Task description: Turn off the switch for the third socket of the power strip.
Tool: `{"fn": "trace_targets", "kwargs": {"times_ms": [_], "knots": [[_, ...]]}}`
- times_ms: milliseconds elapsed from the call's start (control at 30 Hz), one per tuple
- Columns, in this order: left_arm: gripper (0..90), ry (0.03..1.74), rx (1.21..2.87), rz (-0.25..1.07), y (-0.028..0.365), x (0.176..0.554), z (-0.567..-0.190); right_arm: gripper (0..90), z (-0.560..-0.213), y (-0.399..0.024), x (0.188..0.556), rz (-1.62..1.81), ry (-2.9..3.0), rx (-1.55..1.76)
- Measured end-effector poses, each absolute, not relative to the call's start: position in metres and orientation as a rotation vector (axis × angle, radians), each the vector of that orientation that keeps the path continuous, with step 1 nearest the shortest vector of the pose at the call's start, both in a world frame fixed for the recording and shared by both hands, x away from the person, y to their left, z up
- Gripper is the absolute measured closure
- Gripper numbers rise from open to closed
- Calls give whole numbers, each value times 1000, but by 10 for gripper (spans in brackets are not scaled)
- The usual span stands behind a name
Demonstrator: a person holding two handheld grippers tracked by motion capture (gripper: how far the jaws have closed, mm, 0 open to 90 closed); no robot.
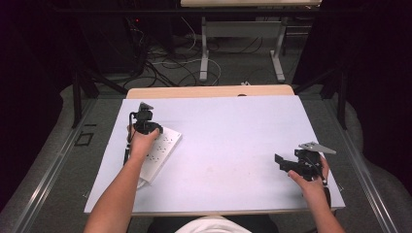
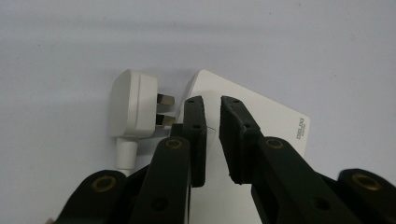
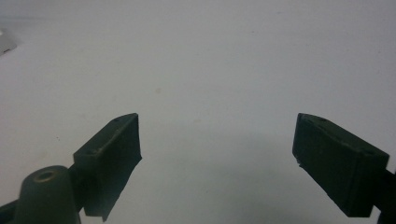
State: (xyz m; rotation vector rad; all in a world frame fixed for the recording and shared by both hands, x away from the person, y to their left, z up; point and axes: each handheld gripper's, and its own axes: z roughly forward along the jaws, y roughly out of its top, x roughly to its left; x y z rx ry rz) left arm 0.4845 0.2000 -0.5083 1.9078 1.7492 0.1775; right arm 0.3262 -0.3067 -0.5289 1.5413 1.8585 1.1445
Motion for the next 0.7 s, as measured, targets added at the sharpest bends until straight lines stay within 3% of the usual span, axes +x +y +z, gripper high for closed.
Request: {"fn": "trace_targets", "kwargs": {"times_ms": [700], "knots": [[619,1635,1909,237,192,474,-496,146,-526,-309,321,1150,1846,1540]]}}
